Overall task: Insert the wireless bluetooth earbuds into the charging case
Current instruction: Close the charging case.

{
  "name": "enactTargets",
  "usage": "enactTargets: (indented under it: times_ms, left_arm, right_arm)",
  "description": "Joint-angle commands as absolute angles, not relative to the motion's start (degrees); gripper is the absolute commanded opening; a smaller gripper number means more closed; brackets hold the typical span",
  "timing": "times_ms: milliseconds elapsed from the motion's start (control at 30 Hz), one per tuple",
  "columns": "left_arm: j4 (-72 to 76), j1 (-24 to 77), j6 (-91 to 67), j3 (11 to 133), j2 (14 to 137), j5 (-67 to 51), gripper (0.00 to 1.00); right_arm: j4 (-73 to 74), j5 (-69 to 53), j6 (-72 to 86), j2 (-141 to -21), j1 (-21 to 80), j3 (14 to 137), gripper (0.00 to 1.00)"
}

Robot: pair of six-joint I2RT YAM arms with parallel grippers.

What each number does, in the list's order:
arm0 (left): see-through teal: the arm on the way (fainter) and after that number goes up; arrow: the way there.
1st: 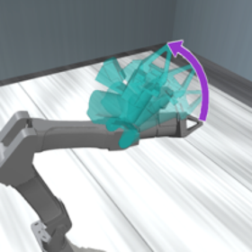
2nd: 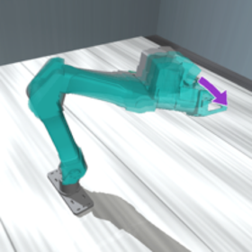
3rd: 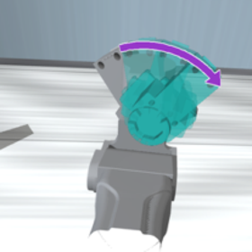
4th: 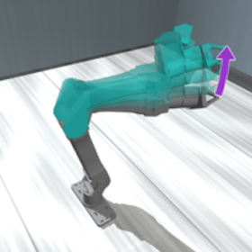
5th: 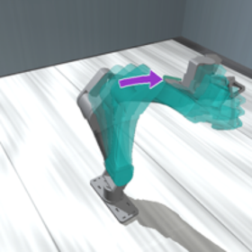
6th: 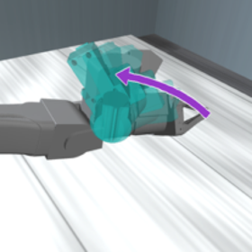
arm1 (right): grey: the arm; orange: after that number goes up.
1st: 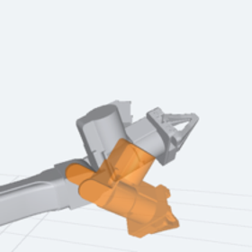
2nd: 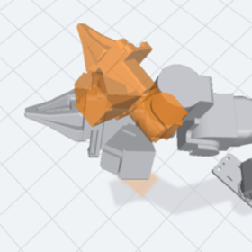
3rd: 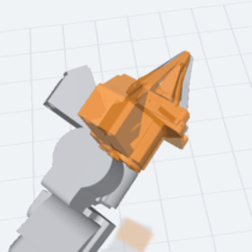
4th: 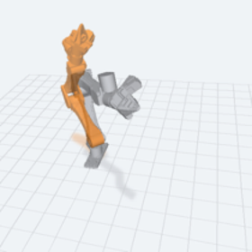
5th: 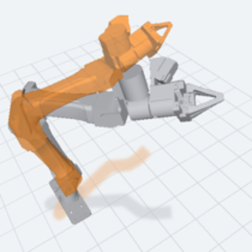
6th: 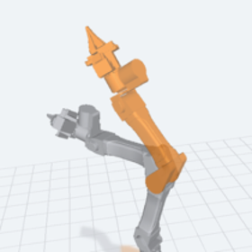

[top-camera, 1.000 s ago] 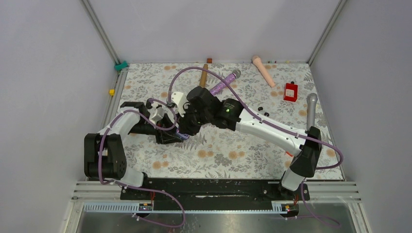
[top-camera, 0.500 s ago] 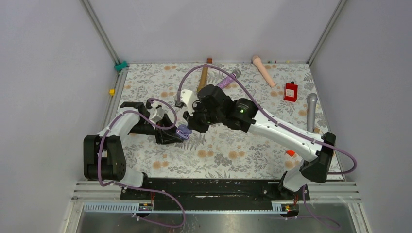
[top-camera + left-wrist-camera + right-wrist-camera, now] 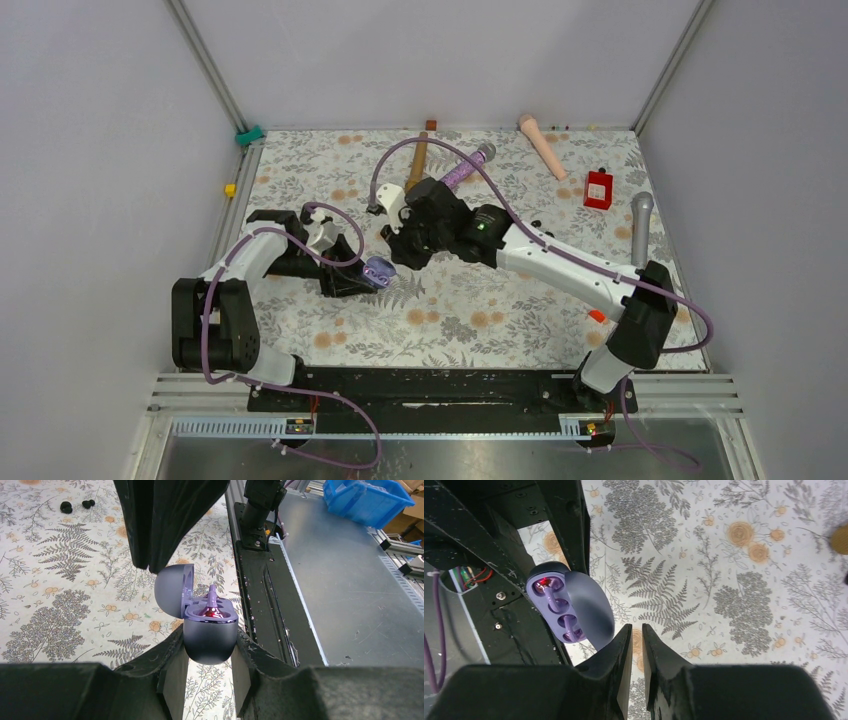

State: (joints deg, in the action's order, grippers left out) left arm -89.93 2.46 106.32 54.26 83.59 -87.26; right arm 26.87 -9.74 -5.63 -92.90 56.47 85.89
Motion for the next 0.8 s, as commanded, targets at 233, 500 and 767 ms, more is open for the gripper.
enactTargets:
  times_ms: [233,500,767]
  left_arm:
    - [-92.24,2.20,108.24,54.48,82.23,-91.80,0.00]
    - [-92.22,2.04,108.14,54.67,82.64,-91.86,0.00]
    - [-92.39,1.86,108.32,56.92,87.40,-91.81,0.00]
  right_arm:
    - [25.14,-18.88,-3.51,-91.85,56.34,86.95,0.20]
    - [27.41,-25.59,-4.25,-89.93,56.34,87.87,0.20]
    - [30.38,-5.71,-14.55,-83.87,53.56,86.24,0.40]
